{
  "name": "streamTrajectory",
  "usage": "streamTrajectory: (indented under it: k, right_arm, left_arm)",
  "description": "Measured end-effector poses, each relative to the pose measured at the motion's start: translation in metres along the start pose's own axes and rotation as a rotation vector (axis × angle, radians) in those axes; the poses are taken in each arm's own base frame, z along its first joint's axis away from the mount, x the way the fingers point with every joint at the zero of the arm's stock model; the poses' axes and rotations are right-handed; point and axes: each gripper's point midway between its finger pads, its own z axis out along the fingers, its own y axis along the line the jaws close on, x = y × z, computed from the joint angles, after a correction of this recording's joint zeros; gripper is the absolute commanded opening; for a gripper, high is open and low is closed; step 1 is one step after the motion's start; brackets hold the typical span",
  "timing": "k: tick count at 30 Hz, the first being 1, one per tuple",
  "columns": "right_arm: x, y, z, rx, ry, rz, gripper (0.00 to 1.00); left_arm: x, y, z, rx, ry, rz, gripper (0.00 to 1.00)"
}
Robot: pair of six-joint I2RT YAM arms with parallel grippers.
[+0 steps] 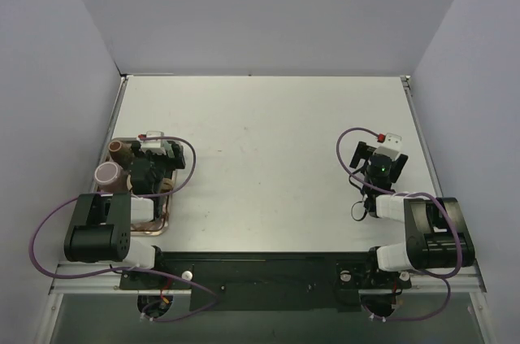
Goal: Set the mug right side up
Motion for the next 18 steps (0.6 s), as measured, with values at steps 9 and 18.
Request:
streamTrajectory:
  k: [9, 18]
  right_arm:
    - [-0.015, -0.013, -0.010, 0.072, 0.017, 0.036, 0.99]
    - [-0.085, 0.005, -0.036, -0.022, -0.021, 0.172, 0.97]
  left_arm:
    - [0.000, -0.003, 0.000, 0.031, 0.002, 0.002, 0.98]
    - [-0.034, 0.004, 0.000, 0.134, 0.040, -0.036, 0.98]
